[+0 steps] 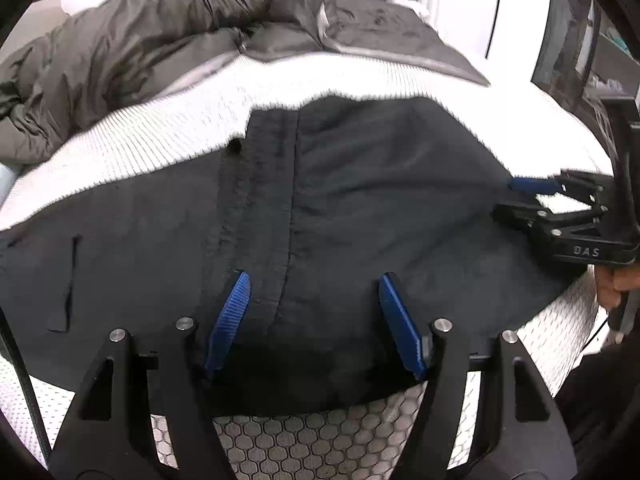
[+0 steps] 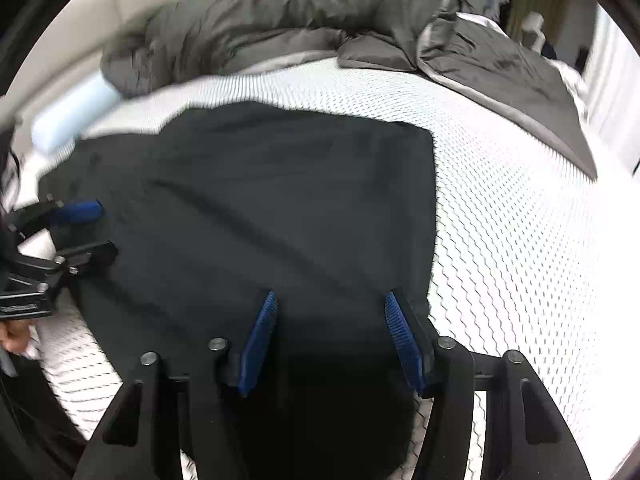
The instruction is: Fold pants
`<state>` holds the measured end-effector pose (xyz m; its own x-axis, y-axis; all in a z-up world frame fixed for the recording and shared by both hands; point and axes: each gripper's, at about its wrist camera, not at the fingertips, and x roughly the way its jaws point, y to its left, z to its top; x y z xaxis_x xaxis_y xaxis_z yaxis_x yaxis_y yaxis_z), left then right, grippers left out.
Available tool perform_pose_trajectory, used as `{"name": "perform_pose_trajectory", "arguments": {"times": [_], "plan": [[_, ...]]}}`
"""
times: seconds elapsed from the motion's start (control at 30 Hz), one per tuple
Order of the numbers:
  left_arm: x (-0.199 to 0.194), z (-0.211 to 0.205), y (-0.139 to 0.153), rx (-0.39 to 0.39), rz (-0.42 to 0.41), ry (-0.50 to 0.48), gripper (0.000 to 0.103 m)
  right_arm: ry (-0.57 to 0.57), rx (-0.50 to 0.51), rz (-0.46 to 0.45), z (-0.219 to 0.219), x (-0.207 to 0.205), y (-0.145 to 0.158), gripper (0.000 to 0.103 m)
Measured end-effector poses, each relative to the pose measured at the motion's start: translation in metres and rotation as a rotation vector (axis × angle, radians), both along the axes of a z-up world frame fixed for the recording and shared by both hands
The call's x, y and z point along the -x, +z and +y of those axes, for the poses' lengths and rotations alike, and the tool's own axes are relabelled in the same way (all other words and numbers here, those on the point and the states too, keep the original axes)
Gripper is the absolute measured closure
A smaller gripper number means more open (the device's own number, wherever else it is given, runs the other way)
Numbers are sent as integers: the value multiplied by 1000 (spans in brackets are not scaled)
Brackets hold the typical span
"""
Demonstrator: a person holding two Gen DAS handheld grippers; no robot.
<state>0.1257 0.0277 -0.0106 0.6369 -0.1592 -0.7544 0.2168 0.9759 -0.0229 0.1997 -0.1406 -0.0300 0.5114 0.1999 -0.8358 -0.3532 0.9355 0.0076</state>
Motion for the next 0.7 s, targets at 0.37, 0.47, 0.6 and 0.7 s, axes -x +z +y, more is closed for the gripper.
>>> {"name": "perform_pose_trajectory", "arguments": {"times": [0.37,0.47,0.6,0.7], "plan": [[-75,-27,-5,-53,91,6,31,45,-58,59,57,-45,-8,45],[-75,-20,-6,-37,94,11,27,67,118,-3,57,-36,-12,37],[-73,-8,-4,-35,98,67,27,-60,171,-15,18,-34,-10,33],[-68,3,9,-12,87,115,27,-91,55,-16,6,-33,5,33]]}}
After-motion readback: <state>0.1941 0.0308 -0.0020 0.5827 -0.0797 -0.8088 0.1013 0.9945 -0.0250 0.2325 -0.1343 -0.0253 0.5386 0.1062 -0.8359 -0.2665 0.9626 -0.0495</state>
